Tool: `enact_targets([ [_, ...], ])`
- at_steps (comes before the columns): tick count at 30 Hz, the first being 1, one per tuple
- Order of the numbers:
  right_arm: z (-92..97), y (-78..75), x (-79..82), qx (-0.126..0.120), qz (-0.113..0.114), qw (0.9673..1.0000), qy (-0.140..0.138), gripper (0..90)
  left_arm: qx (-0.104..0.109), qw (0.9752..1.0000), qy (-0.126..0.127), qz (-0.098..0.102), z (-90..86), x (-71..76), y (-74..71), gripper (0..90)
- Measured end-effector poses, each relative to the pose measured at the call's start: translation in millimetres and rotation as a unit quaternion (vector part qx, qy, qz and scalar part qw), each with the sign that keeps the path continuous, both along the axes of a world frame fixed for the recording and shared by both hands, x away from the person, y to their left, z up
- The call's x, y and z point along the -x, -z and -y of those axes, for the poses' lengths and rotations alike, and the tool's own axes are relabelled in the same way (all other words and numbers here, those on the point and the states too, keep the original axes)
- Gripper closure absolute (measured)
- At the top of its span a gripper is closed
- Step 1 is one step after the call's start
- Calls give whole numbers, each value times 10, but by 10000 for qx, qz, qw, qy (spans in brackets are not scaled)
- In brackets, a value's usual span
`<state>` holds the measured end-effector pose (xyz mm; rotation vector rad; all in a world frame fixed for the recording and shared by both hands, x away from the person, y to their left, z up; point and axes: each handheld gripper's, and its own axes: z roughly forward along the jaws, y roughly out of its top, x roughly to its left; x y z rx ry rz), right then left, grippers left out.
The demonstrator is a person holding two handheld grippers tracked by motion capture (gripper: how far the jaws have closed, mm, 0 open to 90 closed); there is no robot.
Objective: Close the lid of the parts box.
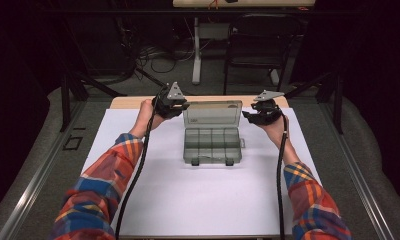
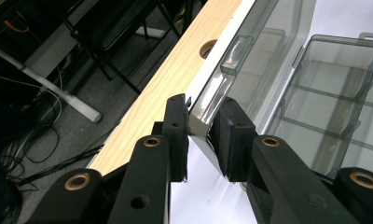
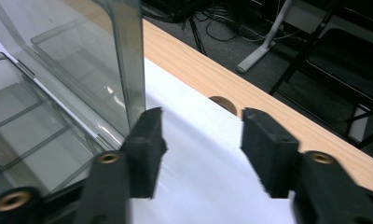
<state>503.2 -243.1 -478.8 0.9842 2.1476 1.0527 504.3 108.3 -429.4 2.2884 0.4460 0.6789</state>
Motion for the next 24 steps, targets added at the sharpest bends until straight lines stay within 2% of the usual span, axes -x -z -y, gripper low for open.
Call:
enact_targets([
  [8,54,-152,51,67,-69,10000,1,245,113,9999,63,-82,-24,11,7,751],
  [13,-16,-190,65,138,-148,9997,-165,134,58,9999,109,-83,-25,19,1,751],
  [15,-55,-213,50,119,-264,9992,-258,76,37,9999,127,-80,-26,22,-1,751],
  [20,-165,-322,32,177,-263,9987,-387,6,-2,9998,159,-96,-26,36,-5,751],
  [24,-235,-383,20,219,-321,9981,-478,0,-27,9998,185,-100,-25,45,-8,750],
])
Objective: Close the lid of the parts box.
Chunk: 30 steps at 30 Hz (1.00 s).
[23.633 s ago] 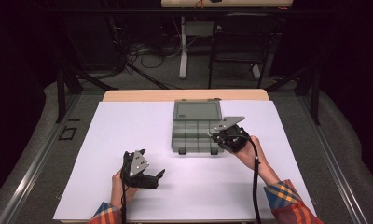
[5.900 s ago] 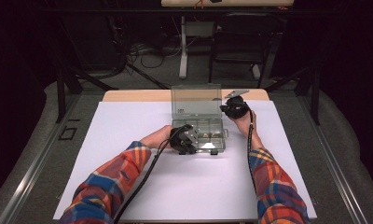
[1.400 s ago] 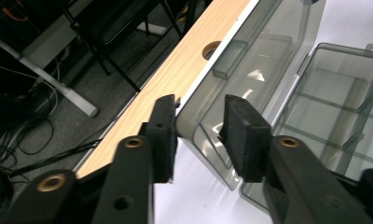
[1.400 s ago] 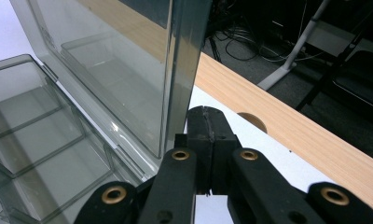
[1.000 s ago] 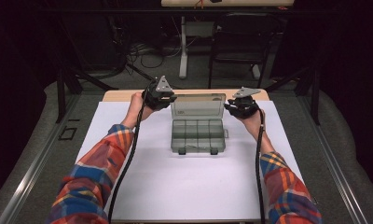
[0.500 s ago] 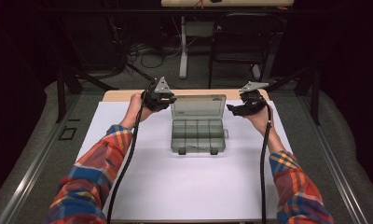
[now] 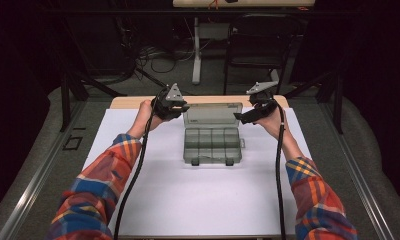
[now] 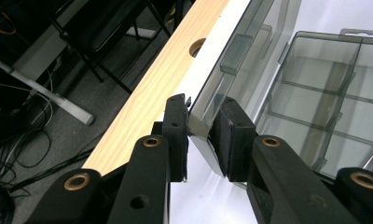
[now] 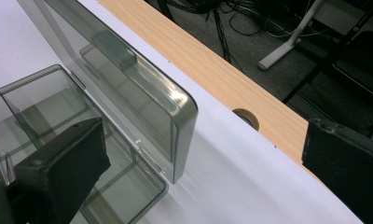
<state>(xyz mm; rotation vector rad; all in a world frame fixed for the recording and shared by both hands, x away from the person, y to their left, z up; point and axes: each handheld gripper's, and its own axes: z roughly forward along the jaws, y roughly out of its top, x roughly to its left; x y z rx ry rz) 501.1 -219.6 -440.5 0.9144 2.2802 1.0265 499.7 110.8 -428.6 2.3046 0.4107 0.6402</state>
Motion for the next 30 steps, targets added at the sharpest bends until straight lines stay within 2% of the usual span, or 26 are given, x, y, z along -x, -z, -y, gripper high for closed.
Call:
enact_targets([
  [2,-34,-28,16,46,24,10000,-76,106,-18,10000,14,-9,-1,7,-2,751],
  [7,-98,-90,72,133,113,9997,-193,451,5,10000,36,-40,-5,16,-1,751],
  [12,-144,-111,112,256,136,9992,-270,677,28,9999,83,-62,-16,28,2,749],
  [15,-168,-115,144,340,202,9989,-262,690,53,9999,76,-58,-18,55,10,748],
  [18,-175,-109,191,441,283,9982,-290,699,-18,9999,93,-106,-15,92,0,745],
  [21,-172,-97,244,518,351,9974,-344,707,-114,9999,96,-41,4,128,1,734],
  [24,-178,-80,282,590,456,9965,-370,712,-294,9994,154,-35,54,162,-11,632],
  [27,-174,-69,308,617,523,9959,-398,714,-167,9996,208,35,77,195,-72,507],
  [30,-176,-57,330,657,606,9950,-443,712,259,9993,247,110,78,231,-181,443],
])
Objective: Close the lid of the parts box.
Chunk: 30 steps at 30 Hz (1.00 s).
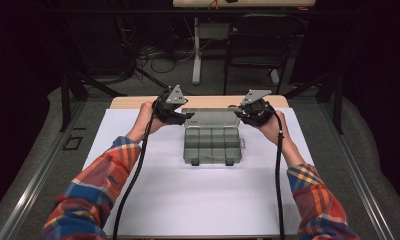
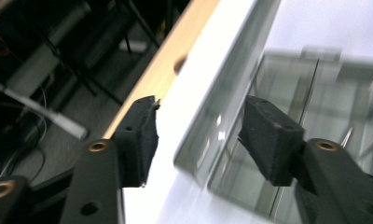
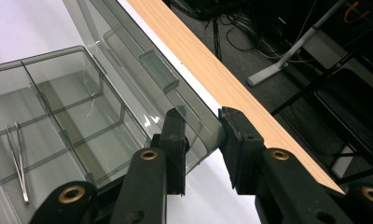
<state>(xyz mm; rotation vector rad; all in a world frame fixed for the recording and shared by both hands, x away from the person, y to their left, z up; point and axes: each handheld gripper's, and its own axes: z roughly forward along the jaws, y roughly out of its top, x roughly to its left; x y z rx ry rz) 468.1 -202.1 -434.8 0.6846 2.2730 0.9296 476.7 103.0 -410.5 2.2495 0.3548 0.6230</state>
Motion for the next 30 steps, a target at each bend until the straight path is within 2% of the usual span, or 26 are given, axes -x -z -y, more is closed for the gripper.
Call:
enact_targets([
  [1,-2,1,9,3,2,10000,-2,711,103,9999,-57,2,3,2,-38,427],
  [2,-5,3,17,17,5,10000,-6,711,209,9997,-97,-18,3,-6,-71,449],
  [5,-11,9,37,54,39,10000,-25,703,353,9982,-424,-240,24,-64,-117,596],
  [8,-19,17,61,75,46,10000,-26,685,267,9966,-688,-358,64,-112,-66,685],
  [9,-23,18,68,91,57,9999,-24,680,268,9960,-690,-506,78,-134,-26,707],
  [14,-29,24,87,118,51,9999,-52,630,215,9959,-630,-607,104,-131,51,798],
  [16,-35,27,93,111,-26,9999,-77,538,172,9961,-562,-661,112,-118,77,826],
  [19,-36,26,120,-23,-143,9998,-120,293,143,9964,-469,-693,114,-82,103,865],
  [22,-24,-7,173,-309,-196,9992,-186,177,120,9967,-401,-701,114,-32,137,893],
  [25,-2,-63,231,-543,-207,9979,-294,196,99,9969,-345,-698,106,12,162,897],
  [28,17,-109,278,-747,-231,9961,-419,330,147,9967,-313,-732,94,45,179,898],
  [30,34,-126,298,-967,-265,9936,-520,421,144,9968,-295,-733,91,55,191,898],
])
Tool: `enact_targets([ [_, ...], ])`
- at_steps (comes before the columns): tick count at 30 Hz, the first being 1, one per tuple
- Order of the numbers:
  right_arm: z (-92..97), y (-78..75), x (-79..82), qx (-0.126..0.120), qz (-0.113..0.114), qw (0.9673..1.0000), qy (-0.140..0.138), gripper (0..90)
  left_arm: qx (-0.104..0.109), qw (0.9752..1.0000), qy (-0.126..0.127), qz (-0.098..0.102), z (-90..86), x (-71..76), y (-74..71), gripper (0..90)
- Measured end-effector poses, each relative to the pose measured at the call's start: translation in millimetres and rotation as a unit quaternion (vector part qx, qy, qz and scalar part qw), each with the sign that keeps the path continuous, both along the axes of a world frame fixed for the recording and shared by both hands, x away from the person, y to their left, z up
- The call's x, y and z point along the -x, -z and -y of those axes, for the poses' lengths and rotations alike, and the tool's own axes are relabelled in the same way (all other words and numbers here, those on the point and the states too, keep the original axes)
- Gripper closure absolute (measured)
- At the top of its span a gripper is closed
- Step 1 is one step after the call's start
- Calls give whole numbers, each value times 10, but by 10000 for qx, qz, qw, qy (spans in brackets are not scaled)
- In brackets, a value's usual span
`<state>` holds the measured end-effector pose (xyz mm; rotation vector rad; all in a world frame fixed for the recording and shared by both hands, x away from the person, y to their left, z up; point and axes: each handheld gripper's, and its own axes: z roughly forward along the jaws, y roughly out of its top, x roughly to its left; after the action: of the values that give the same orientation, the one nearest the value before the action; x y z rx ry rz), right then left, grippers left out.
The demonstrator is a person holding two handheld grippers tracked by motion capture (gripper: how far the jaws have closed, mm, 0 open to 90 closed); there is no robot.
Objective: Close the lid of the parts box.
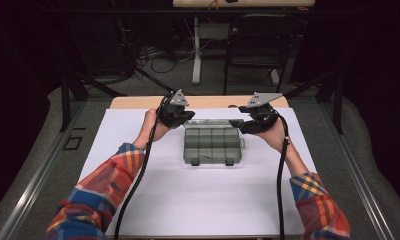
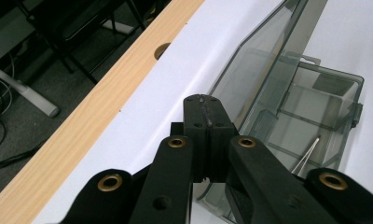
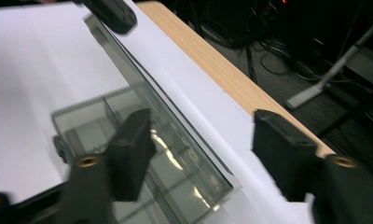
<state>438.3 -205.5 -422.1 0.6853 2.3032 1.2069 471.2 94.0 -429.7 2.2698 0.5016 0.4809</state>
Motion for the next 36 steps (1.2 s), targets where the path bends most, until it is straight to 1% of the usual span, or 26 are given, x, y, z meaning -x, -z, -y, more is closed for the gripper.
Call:
enact_targets([
  [2,6,-12,13,-81,20,10000,6,497,-3,10000,27,-12,-1,13,15,898],
  [4,11,-21,31,-141,107,9998,112,604,-25,10000,51,-24,-1,23,28,898],
  [8,9,8,46,-163,184,9992,311,729,-17,10000,88,-6,3,51,57,898],
  [11,-7,59,65,-139,186,9988,436,785,-24,9999,160,-20,5,77,76,898],
  [12,-12,71,69,-109,195,9988,444,794,-52,9998,184,6,6,88,81,898],
  [16,-45,121,93,-31,220,9985,497,830,-6,9998,214,-24,11,114,102,898],
  [23,-100,191,130,49,200,9984,523,856,-9,9996,270,-30,19,151,130,898],
  [32,-127,268,135,210,127,9984,518,861,-6,9995,310,-66,43,194,187,898],
  [36,-124,290,147,244,92,9983,512,864,-44,9994,328,-109,51,213,215,898],
])
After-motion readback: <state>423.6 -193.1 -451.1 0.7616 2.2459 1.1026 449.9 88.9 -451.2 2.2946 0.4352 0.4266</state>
